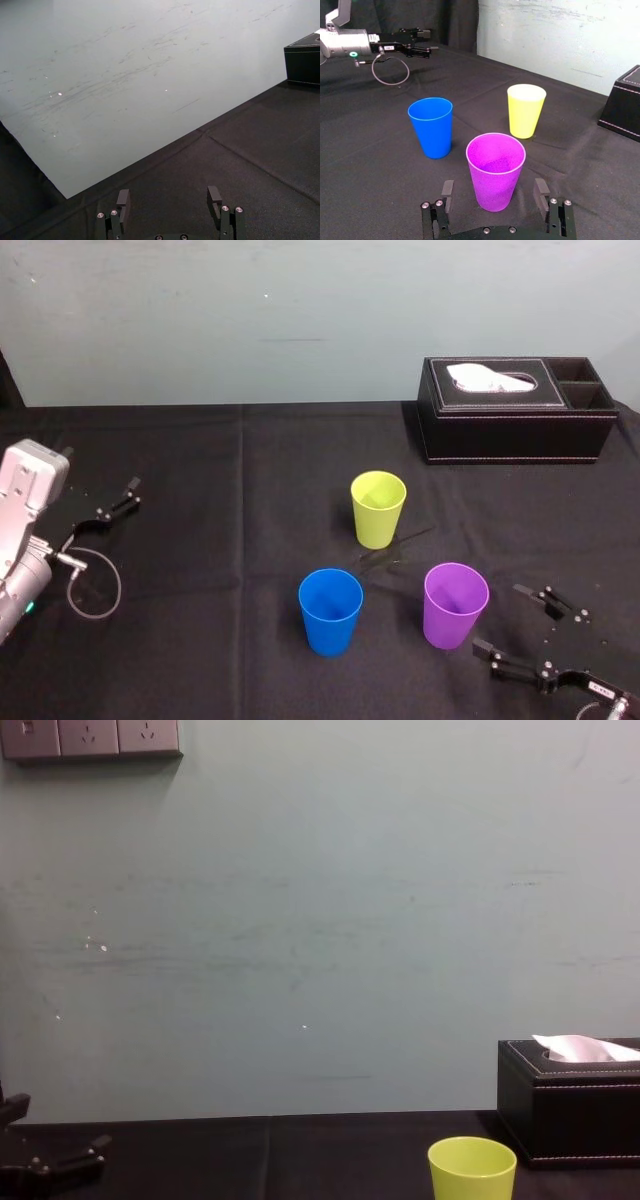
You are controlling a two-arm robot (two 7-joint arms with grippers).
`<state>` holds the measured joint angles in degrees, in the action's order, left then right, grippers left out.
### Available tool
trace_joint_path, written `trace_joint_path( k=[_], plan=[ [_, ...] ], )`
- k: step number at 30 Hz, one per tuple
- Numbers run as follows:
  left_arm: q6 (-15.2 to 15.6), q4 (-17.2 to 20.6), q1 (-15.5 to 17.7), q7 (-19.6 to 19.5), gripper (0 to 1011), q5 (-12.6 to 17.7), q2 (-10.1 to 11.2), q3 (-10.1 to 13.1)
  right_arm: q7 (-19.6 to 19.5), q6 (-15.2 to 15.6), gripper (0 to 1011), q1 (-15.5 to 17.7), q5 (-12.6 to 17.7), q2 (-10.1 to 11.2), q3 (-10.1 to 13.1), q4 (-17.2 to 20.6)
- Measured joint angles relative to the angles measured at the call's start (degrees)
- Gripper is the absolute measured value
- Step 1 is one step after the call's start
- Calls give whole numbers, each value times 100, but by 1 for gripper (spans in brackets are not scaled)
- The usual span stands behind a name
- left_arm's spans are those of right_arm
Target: Stack the three plastic cups sequentially using one hand.
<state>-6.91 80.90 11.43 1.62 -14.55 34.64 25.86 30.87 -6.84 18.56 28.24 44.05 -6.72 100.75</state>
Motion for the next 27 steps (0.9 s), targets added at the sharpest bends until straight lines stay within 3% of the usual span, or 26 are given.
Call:
trace_joint_path(
  k=[27],
  plan=[
    [0, 0, 0, 0, 1010, 0, 0, 0, 46, 125, 1003, -396, -286, -313, -270, -289]
  ],
)
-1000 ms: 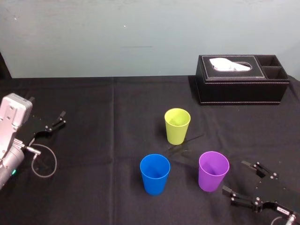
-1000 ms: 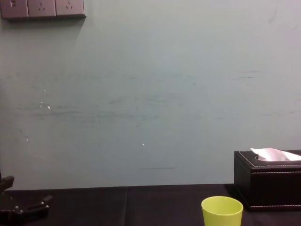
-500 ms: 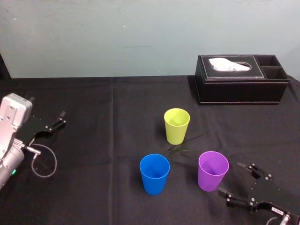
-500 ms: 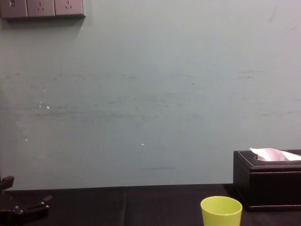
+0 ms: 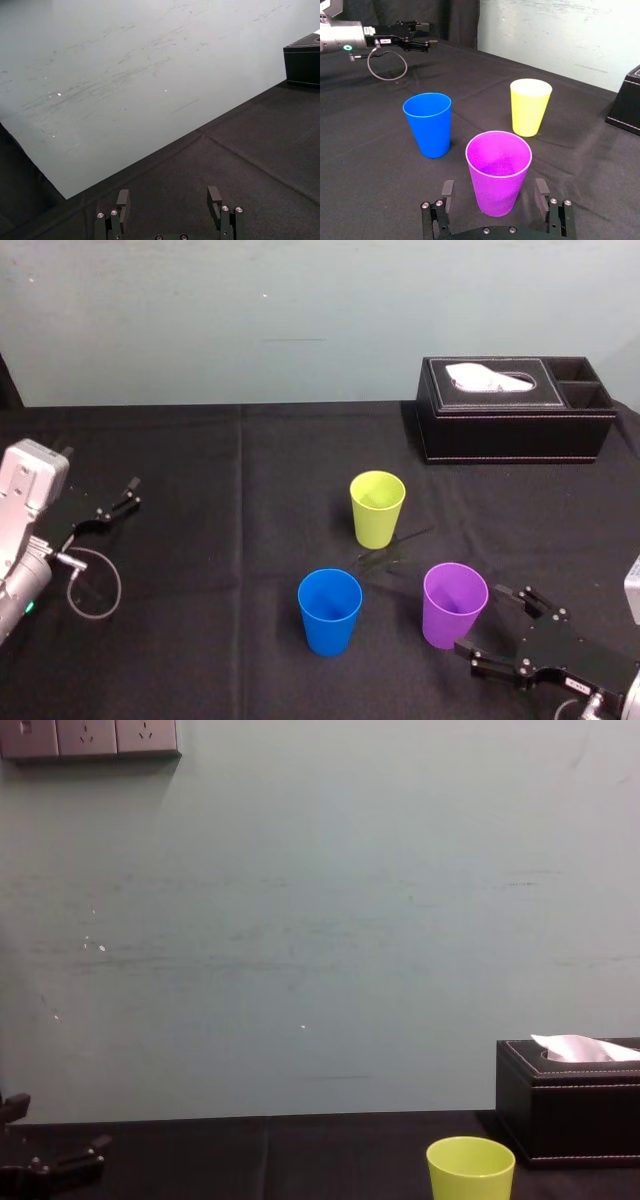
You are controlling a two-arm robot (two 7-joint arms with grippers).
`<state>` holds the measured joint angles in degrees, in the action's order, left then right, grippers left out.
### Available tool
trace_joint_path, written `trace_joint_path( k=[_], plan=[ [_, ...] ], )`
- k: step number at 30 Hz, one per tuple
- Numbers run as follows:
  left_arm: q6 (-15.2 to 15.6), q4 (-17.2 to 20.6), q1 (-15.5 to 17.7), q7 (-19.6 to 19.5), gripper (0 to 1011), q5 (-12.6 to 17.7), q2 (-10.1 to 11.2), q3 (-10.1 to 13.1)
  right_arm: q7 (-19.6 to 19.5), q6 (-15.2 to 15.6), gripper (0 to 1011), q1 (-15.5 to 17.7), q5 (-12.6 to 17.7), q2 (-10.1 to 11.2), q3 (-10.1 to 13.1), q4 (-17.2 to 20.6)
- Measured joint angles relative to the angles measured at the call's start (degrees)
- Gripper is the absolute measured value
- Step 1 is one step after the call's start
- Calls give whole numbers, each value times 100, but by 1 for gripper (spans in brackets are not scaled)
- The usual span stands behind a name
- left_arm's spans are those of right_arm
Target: Stack the three plastic cups sequentially using one hand.
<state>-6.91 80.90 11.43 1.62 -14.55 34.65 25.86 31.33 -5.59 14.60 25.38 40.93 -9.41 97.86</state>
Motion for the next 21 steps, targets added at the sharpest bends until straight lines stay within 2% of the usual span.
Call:
trace_joint_path(
  k=[21],
  plan=[
    [0, 0, 0, 0, 1010, 0, 0, 0, -16, 68, 1003, -458, -170, -202, -279, -240]
  ],
)
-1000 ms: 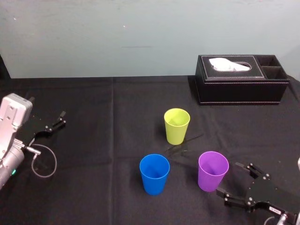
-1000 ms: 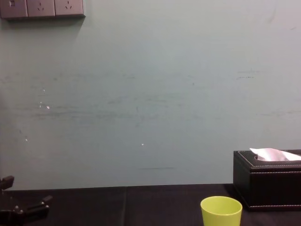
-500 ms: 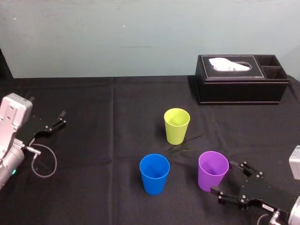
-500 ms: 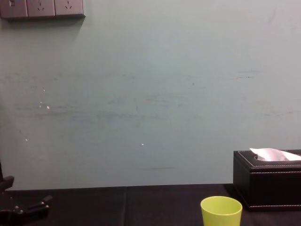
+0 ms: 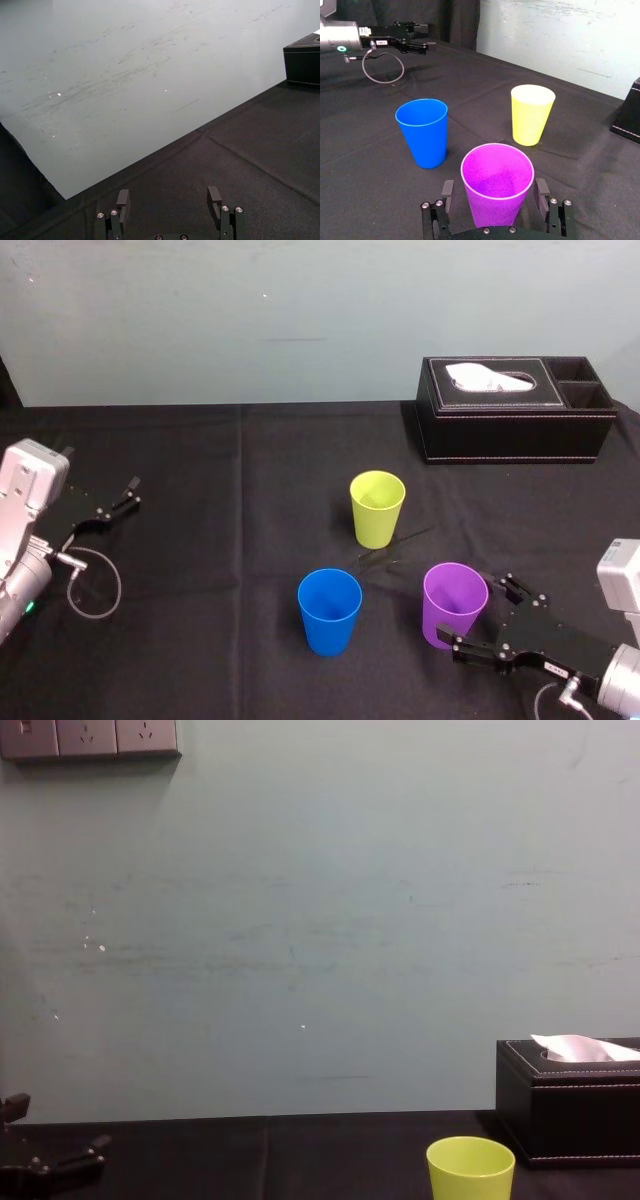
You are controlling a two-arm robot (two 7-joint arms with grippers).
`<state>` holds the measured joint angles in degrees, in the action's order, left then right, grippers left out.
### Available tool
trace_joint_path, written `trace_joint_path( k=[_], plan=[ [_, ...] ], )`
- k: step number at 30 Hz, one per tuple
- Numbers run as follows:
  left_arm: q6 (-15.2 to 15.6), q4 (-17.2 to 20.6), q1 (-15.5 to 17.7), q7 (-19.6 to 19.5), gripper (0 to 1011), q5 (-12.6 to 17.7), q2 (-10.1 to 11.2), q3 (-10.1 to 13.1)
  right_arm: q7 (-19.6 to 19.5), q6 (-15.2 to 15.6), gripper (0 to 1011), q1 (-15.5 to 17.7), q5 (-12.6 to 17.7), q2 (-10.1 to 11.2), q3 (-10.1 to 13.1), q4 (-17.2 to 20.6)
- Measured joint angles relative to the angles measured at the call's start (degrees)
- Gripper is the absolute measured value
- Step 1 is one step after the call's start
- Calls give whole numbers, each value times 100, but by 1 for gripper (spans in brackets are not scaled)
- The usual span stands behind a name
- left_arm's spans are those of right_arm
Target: Stack the three plastic cups sequentially using one hand.
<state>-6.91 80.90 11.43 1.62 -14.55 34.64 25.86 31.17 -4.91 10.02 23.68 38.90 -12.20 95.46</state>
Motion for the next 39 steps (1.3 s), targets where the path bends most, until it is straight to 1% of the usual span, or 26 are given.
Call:
trace_joint_path(
  k=[9, 20, 24, 25, 28, 30, 39],
  plan=[
    [0, 0, 0, 0, 1010, 0, 0, 0, -41, 20, 1003, -143, -69, -72, -89, -111],
    [0, 0, 0, 0, 1010, 0, 0, 0, -42, 21, 1003, -132, -65, -64, -79, -103],
    [0, 0, 0, 0, 1010, 0, 0, 0, -42, 19, 953, -129, -62, -62, -76, -98],
    [0, 0, 0, 0, 1010, 0, 0, 0, -42, 19, 912, -128, -62, -61, -75, -96],
    [0, 0, 0, 0, 1010, 0, 0, 0, -41, 18, 850, -127, -60, -60, -73, -94],
    [0, 0, 0, 0, 1010, 0, 0, 0, -41, 17, 787, -126, -59, -59, -72, -93],
    [0, 0, 0, 0, 1010, 0, 0, 0, -39, 14, 733, -121, -55, -55, -67, -88]
  ],
)
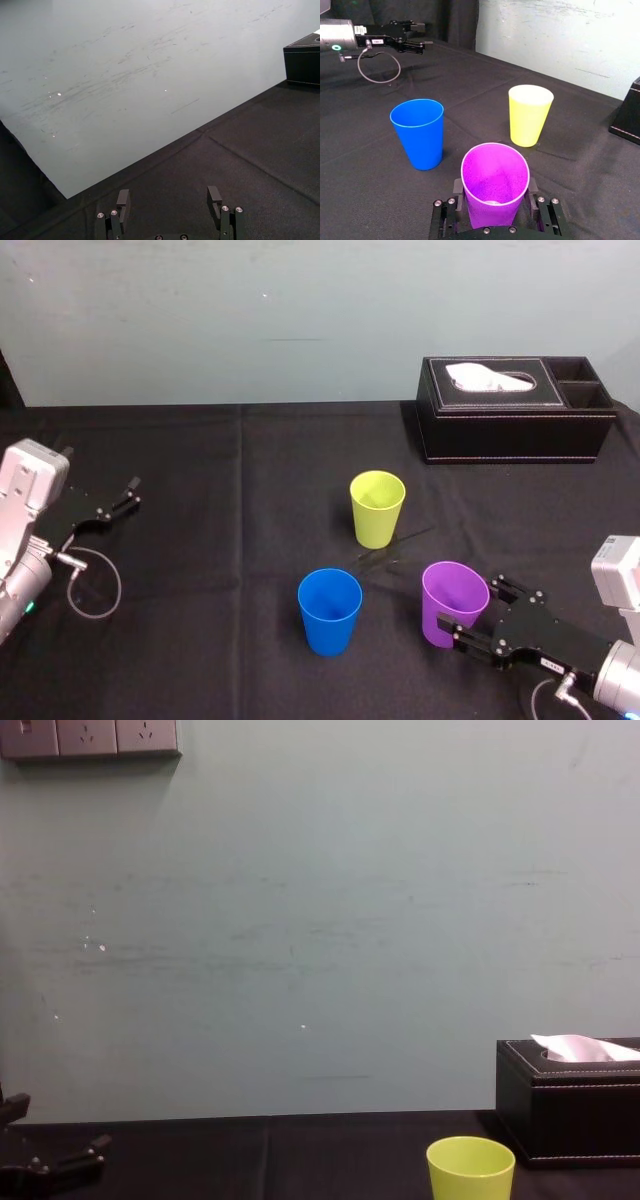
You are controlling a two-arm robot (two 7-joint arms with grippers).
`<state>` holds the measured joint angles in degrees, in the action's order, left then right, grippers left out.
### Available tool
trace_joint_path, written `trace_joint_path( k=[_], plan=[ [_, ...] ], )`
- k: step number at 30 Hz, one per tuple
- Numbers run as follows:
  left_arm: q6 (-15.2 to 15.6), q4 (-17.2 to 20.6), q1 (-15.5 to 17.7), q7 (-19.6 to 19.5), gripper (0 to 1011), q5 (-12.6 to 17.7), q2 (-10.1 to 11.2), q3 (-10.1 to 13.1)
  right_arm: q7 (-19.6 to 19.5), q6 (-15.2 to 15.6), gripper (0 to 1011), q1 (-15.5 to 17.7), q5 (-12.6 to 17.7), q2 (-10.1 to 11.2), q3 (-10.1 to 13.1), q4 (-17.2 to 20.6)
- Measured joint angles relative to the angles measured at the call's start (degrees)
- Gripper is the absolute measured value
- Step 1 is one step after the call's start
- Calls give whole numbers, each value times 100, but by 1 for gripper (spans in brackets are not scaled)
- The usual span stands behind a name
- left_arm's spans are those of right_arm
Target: Stack the three plastic cups sequentially using one hand.
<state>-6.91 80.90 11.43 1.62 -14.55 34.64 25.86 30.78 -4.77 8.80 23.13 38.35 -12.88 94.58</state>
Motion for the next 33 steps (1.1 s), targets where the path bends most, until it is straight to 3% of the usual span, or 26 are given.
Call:
trace_joint_path(
  k=[10, 19, 27, 33],
  plan=[
    [0, 0, 0, 0, 1010, 0, 0, 0, -1, -4, 720, 6, 3, 1, 4, 9],
    [0, 0, 0, 0, 1010, 0, 0, 0, -218, 50, 720, 196, 3, 56, 226, 422],
    [0, 0, 0, 0, 1010, 0, 0, 0, -402, 299, 720, 232, 29, 101, 451, 845],
    [0, 0, 0, 0, 1010, 0, 0, 0, -510, 563, 720, 32, 58, 72, 544, 1074]
  ],
)
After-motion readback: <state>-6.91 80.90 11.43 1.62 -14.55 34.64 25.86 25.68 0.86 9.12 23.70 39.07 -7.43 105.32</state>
